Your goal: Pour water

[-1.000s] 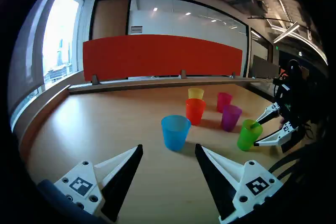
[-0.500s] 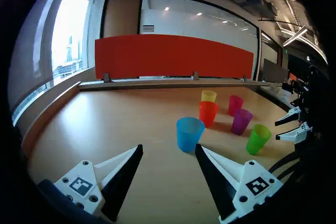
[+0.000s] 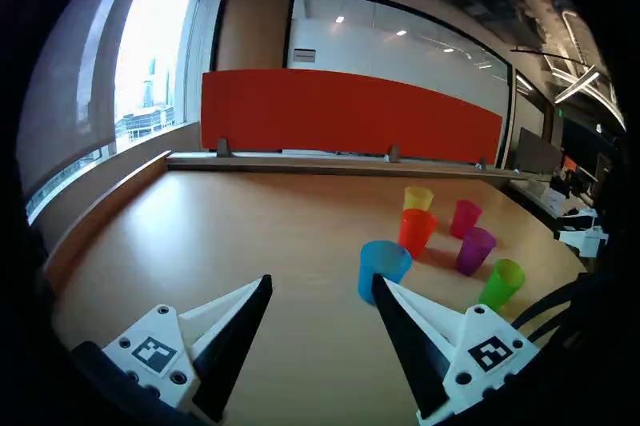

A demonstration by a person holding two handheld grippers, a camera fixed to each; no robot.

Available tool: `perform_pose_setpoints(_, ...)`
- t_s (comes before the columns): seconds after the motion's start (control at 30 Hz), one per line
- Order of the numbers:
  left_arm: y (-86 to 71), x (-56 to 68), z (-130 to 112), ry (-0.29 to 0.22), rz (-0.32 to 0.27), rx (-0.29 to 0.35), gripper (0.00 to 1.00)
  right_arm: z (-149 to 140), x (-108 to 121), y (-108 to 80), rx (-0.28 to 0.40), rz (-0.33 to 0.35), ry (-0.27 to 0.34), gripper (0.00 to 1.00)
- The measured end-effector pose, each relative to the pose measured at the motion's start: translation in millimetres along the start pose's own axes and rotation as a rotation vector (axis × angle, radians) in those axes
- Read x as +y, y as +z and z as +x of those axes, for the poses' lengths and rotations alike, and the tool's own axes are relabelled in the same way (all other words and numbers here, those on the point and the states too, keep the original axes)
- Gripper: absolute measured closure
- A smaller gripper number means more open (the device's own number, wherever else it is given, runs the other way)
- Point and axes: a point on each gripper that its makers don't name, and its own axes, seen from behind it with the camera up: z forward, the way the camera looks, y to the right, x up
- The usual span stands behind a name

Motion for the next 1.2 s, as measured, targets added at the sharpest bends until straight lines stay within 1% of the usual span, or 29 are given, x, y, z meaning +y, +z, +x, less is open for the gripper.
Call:
perform_pose_setpoints(0.2,1.9,-18.1,8.8,0.001,0.025,0.008,0.08,47.7,29.7,-3.9,0.111,-0.119,0.069,0.0)
perform_pose_setpoints(0.3,3.5,-26.0,11.6,0.0,0.031,0.007,0.08,72.2,43.3,-6.0,0.171,-0.175,0.088,0.0)
perform_pose_setpoints(0.4,5.7,-32.4,15.7,-0.012,0.028,0.011,0.08,91.5,49.5,-7.0,0.21,-0.208,0.089,0.0)
perform_pose_setpoints(0.5,9.6,-37.4,18.5,-0.022,0.022,0.01,0.08,108.0,50.4,-5.1,0.239,-0.227,0.083,0.0)
perform_pose_setpoints(0.67,16.9,-42.7,26.3,-0.025,0.025,0.015,0.08,123.7,54.1,3.5,0.274,-0.255,0.07,0.0)
perform_pose_setpoints(0.8,20.5,-44.4,39.3,-0.03,0.039,0.045,0.08,135.9,70.0,8.6,0.294,-0.296,0.054,0.0)
perform_pose_setpoints(0.9,21.5,-45.9,49.3,-0.025,0.054,0.077,0.08,146.6,80.6,11.5,0.314,-0.306,0.037,0.0)
perform_pose_setpoints(1.0,22.6,-47.2,54.5,-0.015,0.065,0.097,0.08,158.8,89.6,13.2,0.336,-0.318,0.042,0.0)
perform_pose_setpoints(1.1,23.4,-48.7,59.2,-0.008,0.071,0.116,0.08,169.1,93.3,13.6,0.361,-0.321,0.052,0.0)
perform_pose_setpoints(1.2,22.8,-50.0,66.7,-0.006,0.074,0.144,0.08,172.3,93.3,16.1,0.37,-0.317,0.061,0.0)
